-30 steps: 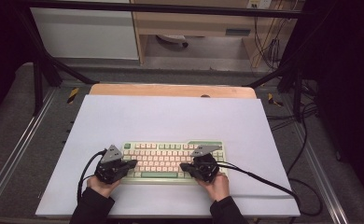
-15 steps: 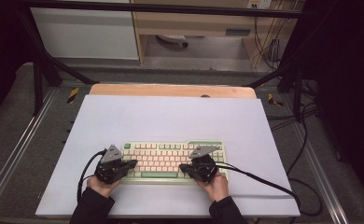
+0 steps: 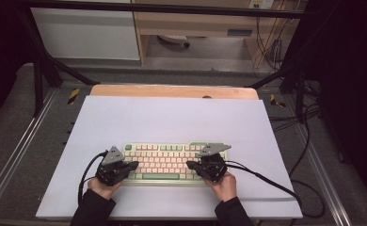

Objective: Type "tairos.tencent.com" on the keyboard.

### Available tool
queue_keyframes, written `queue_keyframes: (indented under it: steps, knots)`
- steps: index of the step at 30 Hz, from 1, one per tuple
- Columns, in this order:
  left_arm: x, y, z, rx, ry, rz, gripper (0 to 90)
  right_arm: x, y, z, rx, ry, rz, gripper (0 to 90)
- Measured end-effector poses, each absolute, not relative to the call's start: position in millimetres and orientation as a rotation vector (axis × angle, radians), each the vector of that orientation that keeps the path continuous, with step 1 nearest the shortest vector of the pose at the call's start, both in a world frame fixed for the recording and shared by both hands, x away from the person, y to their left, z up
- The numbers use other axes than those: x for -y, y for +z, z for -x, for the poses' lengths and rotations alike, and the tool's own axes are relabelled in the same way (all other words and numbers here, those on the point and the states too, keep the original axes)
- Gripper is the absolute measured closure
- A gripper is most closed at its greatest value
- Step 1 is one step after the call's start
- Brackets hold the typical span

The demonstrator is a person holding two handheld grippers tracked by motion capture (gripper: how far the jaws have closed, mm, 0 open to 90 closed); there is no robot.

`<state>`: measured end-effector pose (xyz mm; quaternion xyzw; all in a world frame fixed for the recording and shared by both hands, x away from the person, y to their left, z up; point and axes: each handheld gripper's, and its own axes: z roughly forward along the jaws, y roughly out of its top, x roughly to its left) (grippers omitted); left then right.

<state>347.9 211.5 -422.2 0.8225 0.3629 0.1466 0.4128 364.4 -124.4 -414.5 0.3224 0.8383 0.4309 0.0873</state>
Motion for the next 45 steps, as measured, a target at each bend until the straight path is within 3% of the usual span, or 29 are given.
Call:
queue_keyframes:
  steps: [45]
  knots:
    - [-170,-409,-360,-0.85,0.376,-2.1,90.0,133,-414,-366,-2.502,1.286,-0.983,90.0]
